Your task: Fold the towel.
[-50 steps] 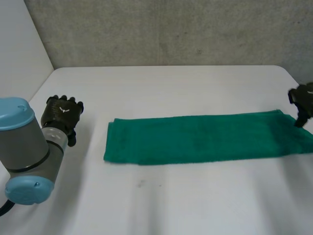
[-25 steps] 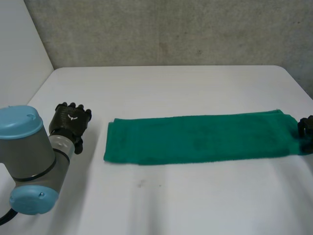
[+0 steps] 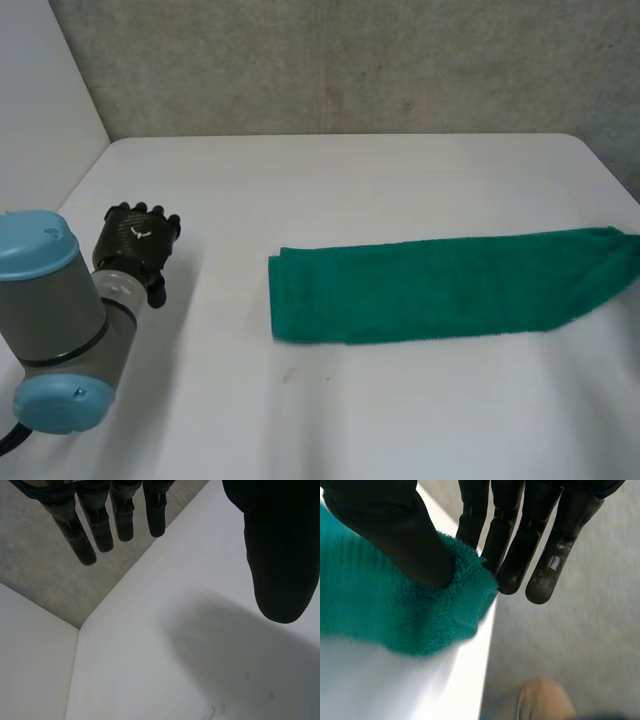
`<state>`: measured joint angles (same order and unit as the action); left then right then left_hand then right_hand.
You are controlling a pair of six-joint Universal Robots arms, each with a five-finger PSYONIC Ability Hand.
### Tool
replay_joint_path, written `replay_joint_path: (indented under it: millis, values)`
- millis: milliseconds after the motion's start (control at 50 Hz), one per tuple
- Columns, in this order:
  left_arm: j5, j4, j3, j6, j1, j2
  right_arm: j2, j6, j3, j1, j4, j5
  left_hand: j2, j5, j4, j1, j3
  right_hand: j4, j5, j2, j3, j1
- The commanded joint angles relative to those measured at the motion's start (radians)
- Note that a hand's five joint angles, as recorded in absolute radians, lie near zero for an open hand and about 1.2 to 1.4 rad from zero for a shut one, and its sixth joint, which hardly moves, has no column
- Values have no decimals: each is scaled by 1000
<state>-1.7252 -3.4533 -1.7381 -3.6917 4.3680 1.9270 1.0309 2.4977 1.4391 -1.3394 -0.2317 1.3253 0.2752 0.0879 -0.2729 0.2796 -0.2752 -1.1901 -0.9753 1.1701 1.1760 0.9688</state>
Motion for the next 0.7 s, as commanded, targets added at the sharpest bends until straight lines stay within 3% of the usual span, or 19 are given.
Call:
replay_joint_path:
  millis: [20, 140, 180, 240, 260, 400, 520, 540, 560, 640, 700]
  values:
    - [-2, 0, 0, 5, 5, -17, 44, 3, -83, -292, 2, -12, -12, 1, 10, -16, 12, -206, -246, 226, 220, 427]
    - [-5, 0, 0, 6, 18, -34, 43, 3, -158, -535, -5, -27, -23, -11, 21, -28, 24, -206, -246, 226, 220, 427]
    - [-7, -1, 0, 6, 18, -39, 19, 1, -184, -662, -3, -76, -26, -14, 24, -31, 26, -206, -246, 226, 220, 427]
    - [-8, 0, -3, 6, 19, -45, 5, -2, -186, -690, -3, -95, -29, -17, 27, -34, 29, -206, -246, 226, 220, 427]
    - [-8, 0, -4, 6, 18, -46, -59, -5, -190, -777, -2, -165, -29, -17, 27, -34, 29, -206, -246, 226, 220, 427]
    - [-10, 0, -8, 6, 15, -49, -163, -33, -186, -883, 17, -195, -29, -17, 27, -34, 29, -206, -246, 226, 220, 427]
    - [-4, -1, -11, 6, 2, -52, -190, -91, -189, -894, 78, -190, -29, -17, 27, -34, 29, -206, -246, 226, 220, 427]
    - [-4, -3, -8, 6, 1, -54, -189, -94, -190, -893, 86, -189, -29, -17, 27, -34, 29, -108, -149, 128, 122, 330]
    - [-4, -3, -6, 6, -2, -54, -186, -82, -190, -891, 100, -192, -29, -17, 27, -34, 29, 253, 213, -233, -239, -32]
    - [-2, -12, 29, 7, -44, -54, -148, -66, -189, -889, 107, -175, -29, -17, 27, -34, 29, 991, 951, -971, -977, -770]
    - [-4, -21, 55, 7, -76, -52, -100, -37, -171, -871, 110, -135, -29, -17, 27, -34, 29, 1016, 975, -996, -1001, -794]
